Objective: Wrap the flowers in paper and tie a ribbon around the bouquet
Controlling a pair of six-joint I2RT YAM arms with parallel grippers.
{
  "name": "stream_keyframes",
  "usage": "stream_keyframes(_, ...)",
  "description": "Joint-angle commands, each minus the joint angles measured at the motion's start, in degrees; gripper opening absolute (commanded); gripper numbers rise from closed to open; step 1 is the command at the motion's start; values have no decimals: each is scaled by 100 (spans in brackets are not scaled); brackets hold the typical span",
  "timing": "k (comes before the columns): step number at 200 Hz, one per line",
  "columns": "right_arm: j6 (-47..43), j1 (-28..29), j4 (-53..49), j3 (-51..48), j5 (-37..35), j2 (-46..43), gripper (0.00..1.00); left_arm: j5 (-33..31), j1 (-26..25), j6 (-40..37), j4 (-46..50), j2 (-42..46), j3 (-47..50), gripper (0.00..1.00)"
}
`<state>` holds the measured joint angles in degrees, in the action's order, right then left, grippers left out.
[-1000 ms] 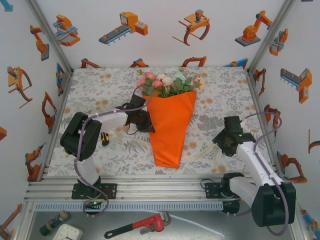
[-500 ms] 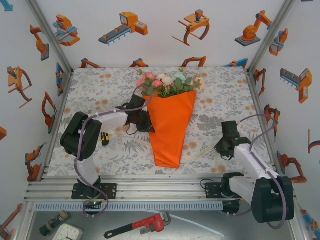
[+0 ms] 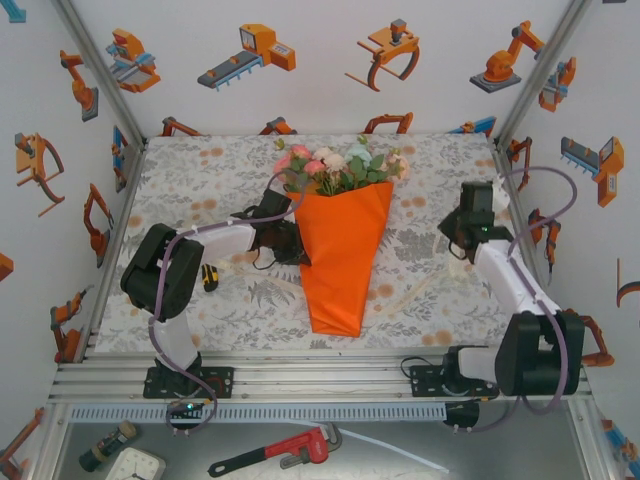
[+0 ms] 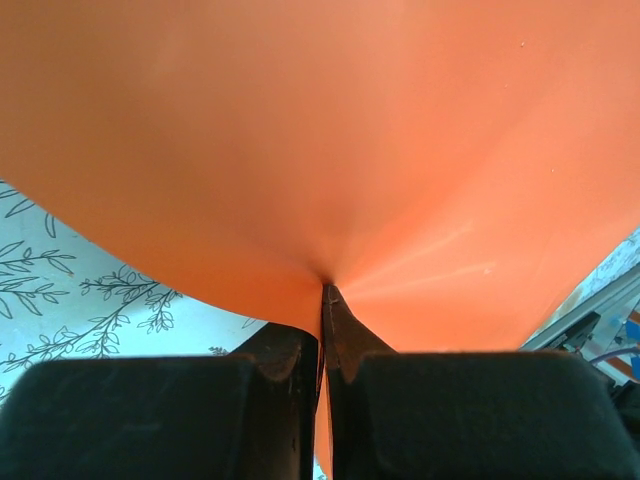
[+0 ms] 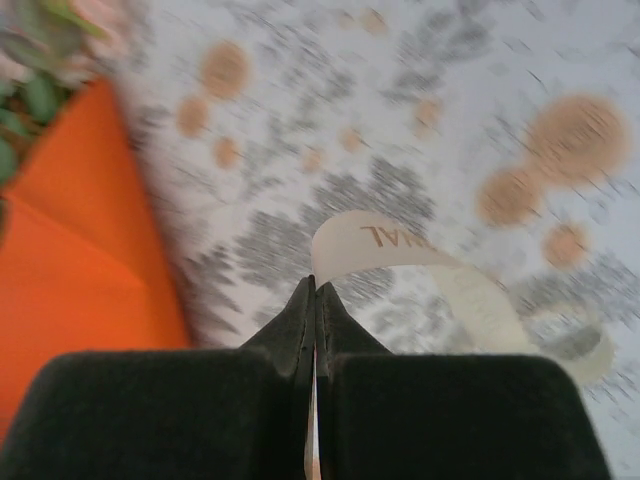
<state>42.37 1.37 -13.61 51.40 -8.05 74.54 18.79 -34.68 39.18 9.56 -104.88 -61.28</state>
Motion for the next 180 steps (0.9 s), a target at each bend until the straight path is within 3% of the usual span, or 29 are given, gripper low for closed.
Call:
stream_keyframes(1,26,-11,267,779,437,402,0,238,14,-24,-69,-65,51,11)
stream_keyframes(61,148,135,155,3157,1034,1234,0,276,-7,-25,-71,-74,48,10)
stream_keyframes(100,-22,329,155,4062,892,1713,0,268,-25,-18,-86,-77,88,10)
stream_keyframes(147,-474,274,-611,6273,209,2407,0,191,-46,-16,-35,-58,32,9)
stream_keyframes(180,-525,162,-881,7086,381,2754,0,178,-65,-31,-22,-54,30,9)
